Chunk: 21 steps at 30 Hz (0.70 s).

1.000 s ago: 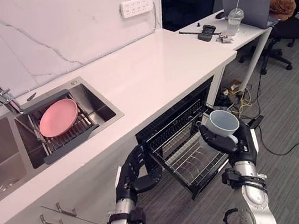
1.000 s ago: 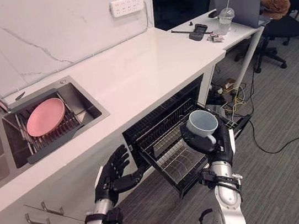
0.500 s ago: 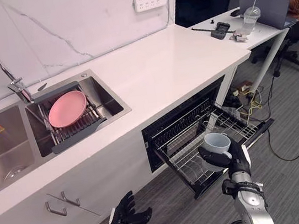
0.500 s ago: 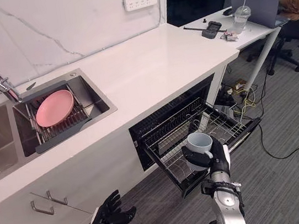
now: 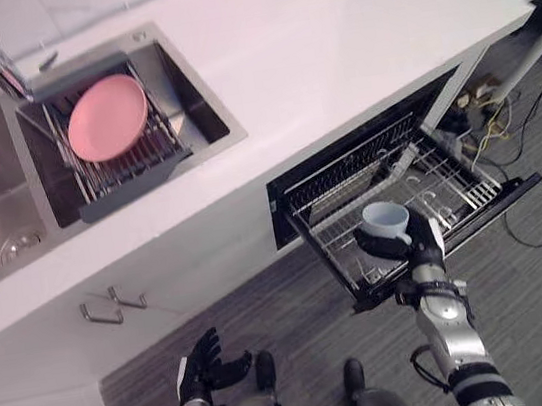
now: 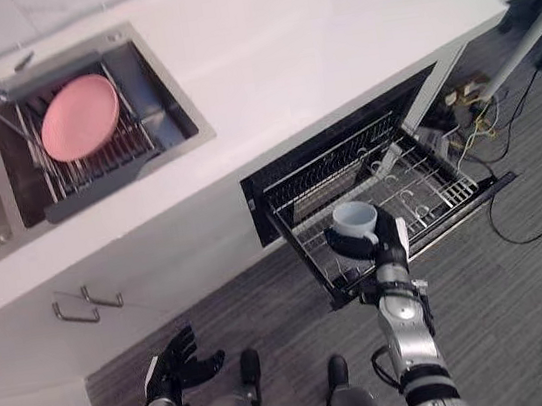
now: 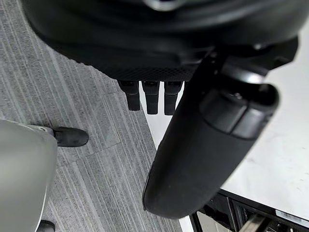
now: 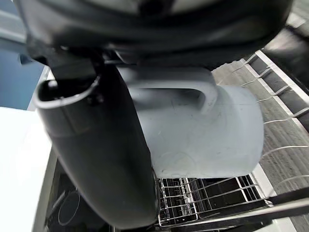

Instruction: Walk over to the sink, pick up the cup, carry it to the dishwasher, place the cup inside the dishwasher, then close the dishwasher door

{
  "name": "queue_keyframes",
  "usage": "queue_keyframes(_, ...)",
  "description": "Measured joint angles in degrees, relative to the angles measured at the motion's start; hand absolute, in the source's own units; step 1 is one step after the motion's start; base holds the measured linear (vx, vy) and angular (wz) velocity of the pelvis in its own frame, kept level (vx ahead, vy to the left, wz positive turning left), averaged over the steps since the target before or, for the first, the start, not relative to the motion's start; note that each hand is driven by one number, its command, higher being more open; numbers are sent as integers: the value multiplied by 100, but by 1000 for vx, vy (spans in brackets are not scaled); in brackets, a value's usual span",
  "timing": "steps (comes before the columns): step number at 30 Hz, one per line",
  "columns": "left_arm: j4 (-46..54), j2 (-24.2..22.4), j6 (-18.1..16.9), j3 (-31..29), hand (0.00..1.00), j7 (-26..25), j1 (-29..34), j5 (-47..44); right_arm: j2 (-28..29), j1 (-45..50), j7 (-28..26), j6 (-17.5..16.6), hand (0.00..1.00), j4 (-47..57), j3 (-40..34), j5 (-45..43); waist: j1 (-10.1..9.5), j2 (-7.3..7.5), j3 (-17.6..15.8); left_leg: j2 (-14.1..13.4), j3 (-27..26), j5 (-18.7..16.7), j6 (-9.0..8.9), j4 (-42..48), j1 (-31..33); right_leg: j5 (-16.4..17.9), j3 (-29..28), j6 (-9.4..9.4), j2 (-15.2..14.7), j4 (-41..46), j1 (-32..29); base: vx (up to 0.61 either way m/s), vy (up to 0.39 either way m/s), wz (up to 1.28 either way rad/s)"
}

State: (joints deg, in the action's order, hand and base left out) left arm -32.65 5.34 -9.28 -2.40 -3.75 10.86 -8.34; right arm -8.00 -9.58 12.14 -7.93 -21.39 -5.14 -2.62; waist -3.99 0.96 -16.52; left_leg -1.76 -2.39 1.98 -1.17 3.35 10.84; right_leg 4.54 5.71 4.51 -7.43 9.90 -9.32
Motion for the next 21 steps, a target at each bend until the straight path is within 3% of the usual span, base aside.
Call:
queue_keyframes(9,110,-184,-120,-79,90,-151,-166,-66,-146,-473,368,93,30,375,198,215,-169,-112,-407,-116,-13,-204,-68,561,635,233,-16,-101,14,711,-700,-61,-21,-1)
queue_keyframes(21,131,-249,-243,-72,90,-357,-470,-63,-212,-1152,689,231,30,185,135,447,-264,-225,-632,-126,7,-185,-82,602,867,272,9,-114,11,732,-893,19,-1,1)
